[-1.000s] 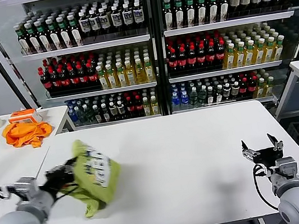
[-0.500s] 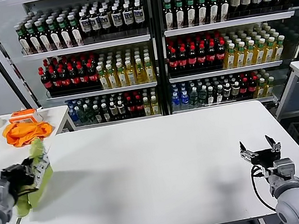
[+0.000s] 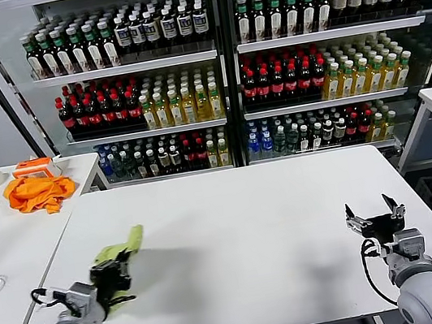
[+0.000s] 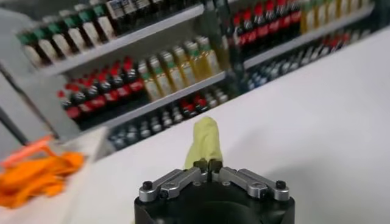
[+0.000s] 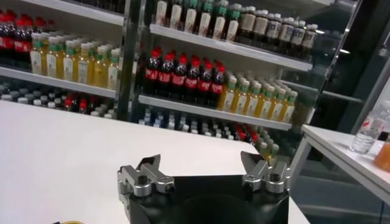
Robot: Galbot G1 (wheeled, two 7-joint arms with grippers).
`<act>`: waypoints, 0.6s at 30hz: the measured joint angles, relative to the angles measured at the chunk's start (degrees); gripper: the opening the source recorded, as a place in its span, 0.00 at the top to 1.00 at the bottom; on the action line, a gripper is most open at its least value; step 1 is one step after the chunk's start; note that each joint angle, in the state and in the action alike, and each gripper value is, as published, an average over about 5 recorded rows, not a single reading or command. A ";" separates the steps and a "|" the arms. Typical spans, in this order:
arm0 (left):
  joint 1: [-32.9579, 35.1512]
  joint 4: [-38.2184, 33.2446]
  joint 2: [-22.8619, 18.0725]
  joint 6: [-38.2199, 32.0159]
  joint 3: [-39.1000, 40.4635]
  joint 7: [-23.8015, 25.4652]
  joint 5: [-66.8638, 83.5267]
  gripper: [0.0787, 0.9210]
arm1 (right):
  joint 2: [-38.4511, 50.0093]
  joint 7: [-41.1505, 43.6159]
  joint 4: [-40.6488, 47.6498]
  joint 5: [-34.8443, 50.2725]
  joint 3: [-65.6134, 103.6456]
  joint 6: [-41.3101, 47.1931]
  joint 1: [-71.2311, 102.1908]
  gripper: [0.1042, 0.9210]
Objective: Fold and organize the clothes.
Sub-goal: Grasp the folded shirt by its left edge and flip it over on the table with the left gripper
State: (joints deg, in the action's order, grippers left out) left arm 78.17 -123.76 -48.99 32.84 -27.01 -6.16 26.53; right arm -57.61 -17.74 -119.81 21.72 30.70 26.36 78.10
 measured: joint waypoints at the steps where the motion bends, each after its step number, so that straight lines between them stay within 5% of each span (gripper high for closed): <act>1: -0.73 -0.04 -0.68 -0.05 0.97 -0.50 1.48 0.99 | -0.01 -0.02 -0.13 -0.09 -0.11 0.06 0.03 0.12; 18: -12.85 4.08 -10.53 -0.69 14.02 -9.53 18.91 0.99 | -0.98 -0.62 -1.24 -1.45 0.06 1.00 0.38 0.12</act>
State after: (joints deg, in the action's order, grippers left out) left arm 65.33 -119.68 -59.52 32.15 -13.00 -15.70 45.44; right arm -58.60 -18.36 -121.05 20.26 30.75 27.35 78.48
